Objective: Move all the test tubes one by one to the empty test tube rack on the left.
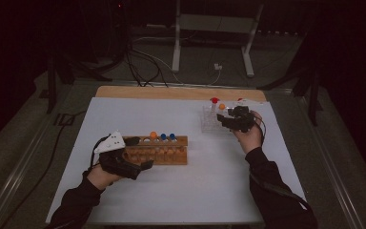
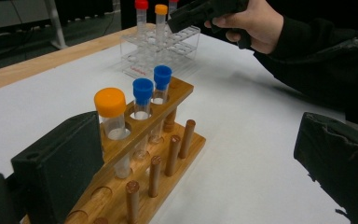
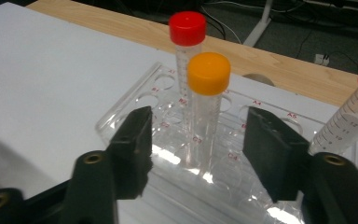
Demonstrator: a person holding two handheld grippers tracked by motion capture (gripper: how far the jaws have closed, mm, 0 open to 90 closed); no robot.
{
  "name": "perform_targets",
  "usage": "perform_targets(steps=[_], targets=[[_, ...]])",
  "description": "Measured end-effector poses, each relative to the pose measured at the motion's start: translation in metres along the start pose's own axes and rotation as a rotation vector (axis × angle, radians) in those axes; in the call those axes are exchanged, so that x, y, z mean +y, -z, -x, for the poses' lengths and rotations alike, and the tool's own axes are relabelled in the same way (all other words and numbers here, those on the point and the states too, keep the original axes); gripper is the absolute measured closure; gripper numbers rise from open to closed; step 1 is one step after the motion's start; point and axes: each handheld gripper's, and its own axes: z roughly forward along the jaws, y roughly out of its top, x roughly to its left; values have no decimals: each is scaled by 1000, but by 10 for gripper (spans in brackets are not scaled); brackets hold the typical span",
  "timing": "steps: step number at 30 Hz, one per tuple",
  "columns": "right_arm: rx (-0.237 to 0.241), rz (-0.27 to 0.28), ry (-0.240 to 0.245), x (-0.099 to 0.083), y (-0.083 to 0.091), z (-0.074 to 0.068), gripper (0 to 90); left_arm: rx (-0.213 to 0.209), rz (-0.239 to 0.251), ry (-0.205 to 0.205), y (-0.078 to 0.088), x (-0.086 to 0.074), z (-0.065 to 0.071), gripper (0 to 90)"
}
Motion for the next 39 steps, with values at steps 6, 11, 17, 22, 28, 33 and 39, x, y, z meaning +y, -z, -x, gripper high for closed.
perform_targets(steps=[6,11,17,22,28,33,39], targets=[[-8,-16,3,2,-12,1,552,0,-3,1,-1,0,-1,21],[-8,-26,-1,4,-18,1,644,1,-6,1,-1,-1,-1,21],[-27,-43,2,7,-21,2,735,3,-8,-1,-1,-1,-2,21],[-29,-41,1,10,-18,3,741,-2,-10,2,-2,-1,-2,21],[-27,-16,10,20,-8,3,742,-2,-10,4,-1,0,-2,21],[-27,10,22,30,5,1,743,-4,-12,0,-1,1,-2,21],[-27,41,50,40,21,-3,743,-7,-14,-4,-2,3,-1,21]])
